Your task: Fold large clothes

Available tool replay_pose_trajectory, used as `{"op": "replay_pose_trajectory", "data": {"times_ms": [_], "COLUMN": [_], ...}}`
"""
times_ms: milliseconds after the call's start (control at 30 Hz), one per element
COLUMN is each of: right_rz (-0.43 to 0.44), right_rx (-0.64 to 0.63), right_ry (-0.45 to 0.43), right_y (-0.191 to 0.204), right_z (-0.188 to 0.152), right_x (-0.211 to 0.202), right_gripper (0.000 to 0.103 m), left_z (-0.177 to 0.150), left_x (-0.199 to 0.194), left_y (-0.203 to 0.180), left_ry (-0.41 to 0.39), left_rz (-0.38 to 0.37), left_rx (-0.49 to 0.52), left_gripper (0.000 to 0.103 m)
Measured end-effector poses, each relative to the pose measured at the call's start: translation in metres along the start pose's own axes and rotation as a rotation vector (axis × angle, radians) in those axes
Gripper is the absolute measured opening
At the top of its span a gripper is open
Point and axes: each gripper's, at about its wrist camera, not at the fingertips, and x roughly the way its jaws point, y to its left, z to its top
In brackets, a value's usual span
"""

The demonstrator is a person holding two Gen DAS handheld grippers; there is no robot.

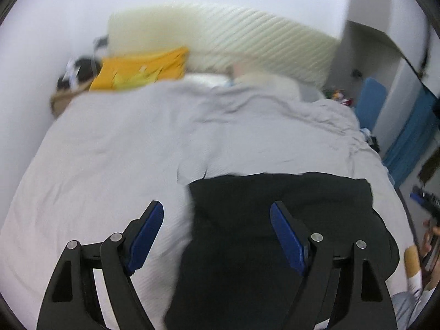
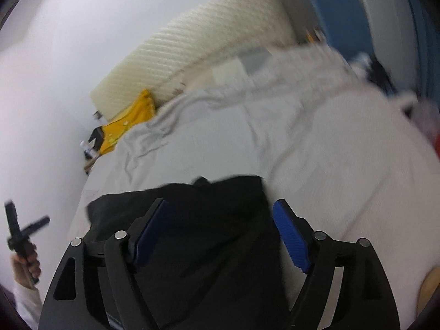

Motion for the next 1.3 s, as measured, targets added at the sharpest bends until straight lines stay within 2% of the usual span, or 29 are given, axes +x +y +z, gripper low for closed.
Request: {"op": "replay_pose_trajectory", "data": {"times_ms": [67, 167, 233, 333, 400, 500, 567, 700, 933, 1300], "right_rz": [0.001, -0.013, -0.023, -0.032, -0.041, -0.047, -0.042, -0.059, -0.064, -0.08], "right_rx": [-0.08, -0.187, -0.229, -0.262, -0.264, -0.265, -0.263, -0.269, -0.248, -0.226], "right_ry": [-0.02, -0.024, -0.021, 0.005, 0.016, 0.033, 0.023, 0.026, 0.061, 0.098], "right_y": [0.034, 0.073, 0.088, 0.099, 0.099, 0.095, 0.094, 0.092, 0.085, 0.076], "right_z": [-0.011, -0.032, -0.046, -0.066, -0.074, -0.081, -0.081, -0.077, -0.065, -0.052], "right_x": [0.007, 0.026, 0.042, 0.073, 0.09, 0.107, 0.111, 0.122, 0.152, 0.19], "right_gripper": [0.085, 0.086, 0.086, 0.086, 0.086, 0.086, 0.086, 0.088, 0.095, 0.103], "left_z": [-0.008, -0.022, -0.029, -0.039, -0.045, -0.054, -0.056, -0.051, -0.037, -0.018], "left_x": [0.004, 0.022, 0.035, 0.055, 0.074, 0.111, 0.123, 0.136, 0.161, 0.202], "left_y": [-0.027, -0.07, -0.084, -0.099, -0.105, -0.113, -0.112, -0.111, -0.117, -0.113], "left_ry": [-0.016, -0.031, -0.031, -0.043, -0.038, 0.011, 0.016, 0.012, 0.014, 0.051], "left_rz": [0.0, -0.023, -0.055, -0.061, -0.055, -0.02, -0.029, -0.024, 0.027, 0.044], "left_rx": [0.041, 0.071, 0.053, 0.048, 0.06, 0.077, 0.068, 0.067, 0.091, 0.065], "left_gripper": [0.08, 0.08, 0.08, 0.08, 0.08, 0.08, 0.081, 0.081, 0.081, 0.082]}}
